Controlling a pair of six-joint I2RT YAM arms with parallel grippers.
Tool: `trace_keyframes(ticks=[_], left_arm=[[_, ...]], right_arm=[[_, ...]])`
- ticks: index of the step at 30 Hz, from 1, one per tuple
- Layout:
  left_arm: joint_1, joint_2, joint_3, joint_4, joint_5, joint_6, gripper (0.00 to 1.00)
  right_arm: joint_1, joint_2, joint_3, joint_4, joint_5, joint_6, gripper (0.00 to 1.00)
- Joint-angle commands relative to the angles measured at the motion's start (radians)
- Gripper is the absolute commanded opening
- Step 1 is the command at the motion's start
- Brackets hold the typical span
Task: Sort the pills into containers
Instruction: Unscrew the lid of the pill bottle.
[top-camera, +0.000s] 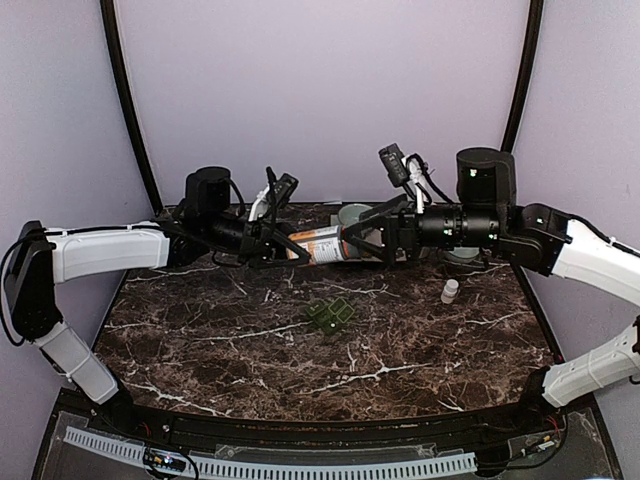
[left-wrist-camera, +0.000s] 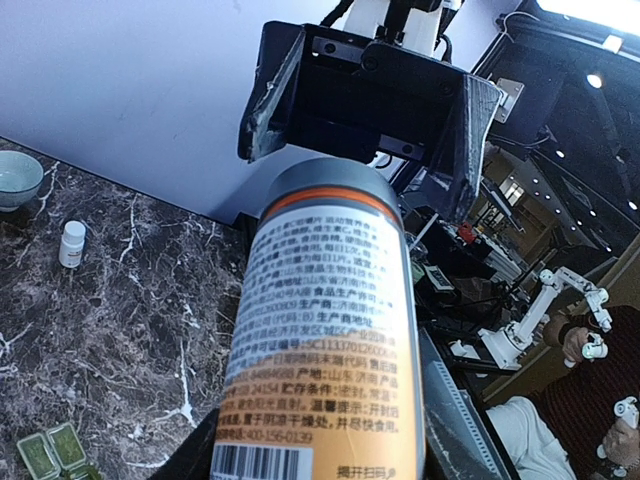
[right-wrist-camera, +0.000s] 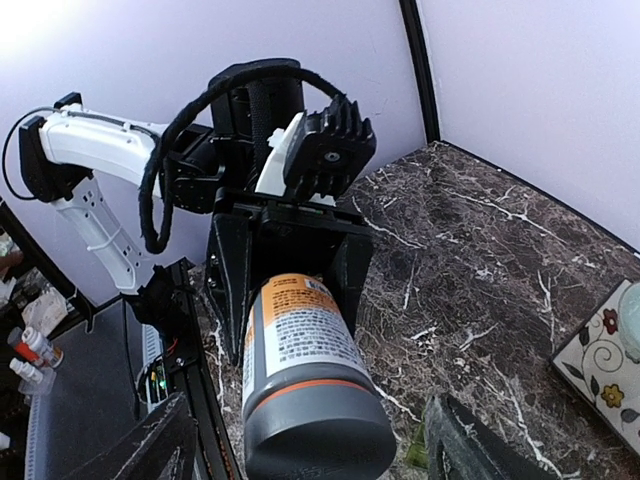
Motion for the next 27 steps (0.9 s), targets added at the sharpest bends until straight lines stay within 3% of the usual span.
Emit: trace_keyframes(ticks=[1,6,12,24,27], left_arm=[[0.004,-0.068,0.037,-0.018,-0.038,0.083,0.0],[0.003,-0.087,0.034,-0.041,-0.091,0.143,0.0],[0.002,-0.117,0.024,-0.054,-0.145,0.196,0.0],[-0.016,-0.116,0.056,-0.166,-0.222,0.32,0.0],[-0.018,-0.111,0.058,-0.167,-0.225,0.326,0.0]], right_arm=[[-0.005,-0.021,0.026,0.037,0.077,0.219,0.8],[-0.046,-0.009,0.011,0.046,0.081,0.473,0.8],[-0.066,0.017,0.009,0.076,0.03,0.637,0.8],[-0.068,0.07,0.026,0.09,-0.039,0.74,0.81],[-0.067,0.075,0.026,0.094,-0.055,0.743,0.76]])
